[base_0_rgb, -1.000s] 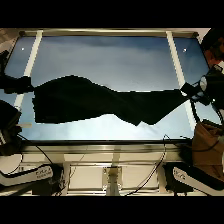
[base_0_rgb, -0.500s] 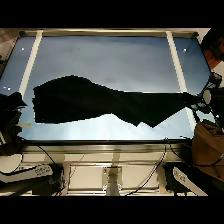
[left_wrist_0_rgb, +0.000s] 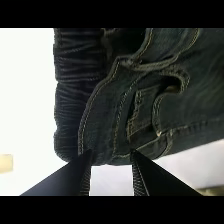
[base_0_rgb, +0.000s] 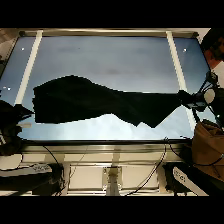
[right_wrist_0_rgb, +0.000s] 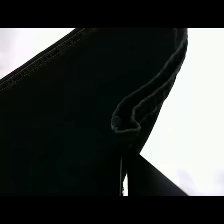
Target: Fold the clothes and pants, and hang the long-sleeved shirts on hangers.
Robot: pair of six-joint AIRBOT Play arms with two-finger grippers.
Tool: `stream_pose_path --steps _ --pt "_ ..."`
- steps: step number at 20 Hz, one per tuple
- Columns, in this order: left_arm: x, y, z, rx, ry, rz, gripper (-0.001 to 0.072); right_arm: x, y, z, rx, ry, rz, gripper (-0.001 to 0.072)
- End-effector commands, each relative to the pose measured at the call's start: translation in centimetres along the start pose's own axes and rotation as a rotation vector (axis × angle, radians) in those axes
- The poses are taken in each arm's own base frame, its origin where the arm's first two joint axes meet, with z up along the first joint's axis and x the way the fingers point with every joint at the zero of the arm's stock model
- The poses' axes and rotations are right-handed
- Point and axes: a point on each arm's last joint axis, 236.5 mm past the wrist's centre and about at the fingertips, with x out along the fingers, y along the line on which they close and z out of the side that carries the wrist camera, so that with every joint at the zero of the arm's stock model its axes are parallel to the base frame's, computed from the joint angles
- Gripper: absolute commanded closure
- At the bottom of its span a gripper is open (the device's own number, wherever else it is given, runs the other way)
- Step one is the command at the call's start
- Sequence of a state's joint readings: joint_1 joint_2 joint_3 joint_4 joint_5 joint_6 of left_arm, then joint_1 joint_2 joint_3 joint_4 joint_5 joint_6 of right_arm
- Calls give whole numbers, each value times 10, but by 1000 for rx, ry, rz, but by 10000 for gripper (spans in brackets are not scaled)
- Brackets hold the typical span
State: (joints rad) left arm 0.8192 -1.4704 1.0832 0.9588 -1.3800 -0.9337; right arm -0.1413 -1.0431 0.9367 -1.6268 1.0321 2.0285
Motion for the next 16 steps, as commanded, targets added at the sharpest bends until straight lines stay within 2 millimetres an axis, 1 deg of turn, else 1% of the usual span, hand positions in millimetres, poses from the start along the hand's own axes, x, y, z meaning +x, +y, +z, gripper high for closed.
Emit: stream_pose_path --steps 1,3,5,7,16 --pt "12 4 -9 55 30 -40 408 0 8 -3 -16 15 35 702" --pt "16 7 -10 62 40 -43 408 0 14 -6 -19 26 59 702" --pt "15 15 -8 64 32 -12 408 0 14 -6 -17 28 63 702" --pt "15 17 -6 61 22 -5 408 0 14 -6 -17 28 63 702" --pt "18 15 -6 68 27 -5 408 0 15 -6 -17 27 65 702"
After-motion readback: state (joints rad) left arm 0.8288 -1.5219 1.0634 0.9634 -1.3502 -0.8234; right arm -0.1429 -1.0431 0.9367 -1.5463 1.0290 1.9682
